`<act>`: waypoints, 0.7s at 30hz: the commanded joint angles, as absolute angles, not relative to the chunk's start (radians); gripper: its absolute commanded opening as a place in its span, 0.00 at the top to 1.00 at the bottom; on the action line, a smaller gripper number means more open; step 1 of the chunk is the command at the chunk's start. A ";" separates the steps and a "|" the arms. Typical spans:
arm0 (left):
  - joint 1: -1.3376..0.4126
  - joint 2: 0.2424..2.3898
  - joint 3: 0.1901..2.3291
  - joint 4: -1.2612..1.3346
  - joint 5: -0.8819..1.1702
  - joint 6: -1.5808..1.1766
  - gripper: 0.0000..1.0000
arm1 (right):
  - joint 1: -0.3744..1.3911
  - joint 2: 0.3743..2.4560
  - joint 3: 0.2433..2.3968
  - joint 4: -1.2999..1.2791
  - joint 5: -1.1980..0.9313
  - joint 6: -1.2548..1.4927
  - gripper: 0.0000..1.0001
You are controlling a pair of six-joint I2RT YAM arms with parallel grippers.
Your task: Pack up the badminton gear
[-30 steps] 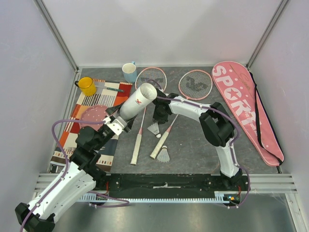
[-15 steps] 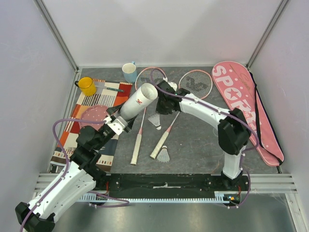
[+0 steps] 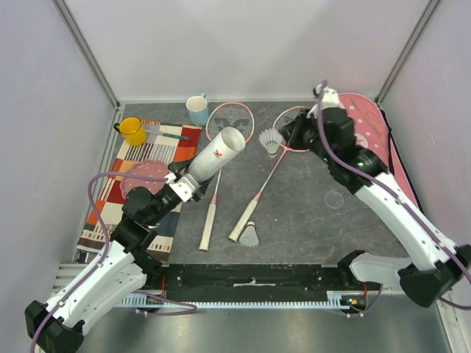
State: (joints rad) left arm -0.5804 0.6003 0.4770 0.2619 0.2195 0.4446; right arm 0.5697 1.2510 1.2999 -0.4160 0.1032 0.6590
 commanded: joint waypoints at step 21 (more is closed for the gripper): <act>-0.581 0.630 0.503 0.380 0.327 0.324 0.63 | 0.623 1.210 1.560 -0.111 -0.265 1.008 1.00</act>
State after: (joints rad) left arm -0.5804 0.6388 0.4770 0.2909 0.2985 0.3569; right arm 0.6025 1.2190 1.5677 -0.2173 -0.2222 0.9337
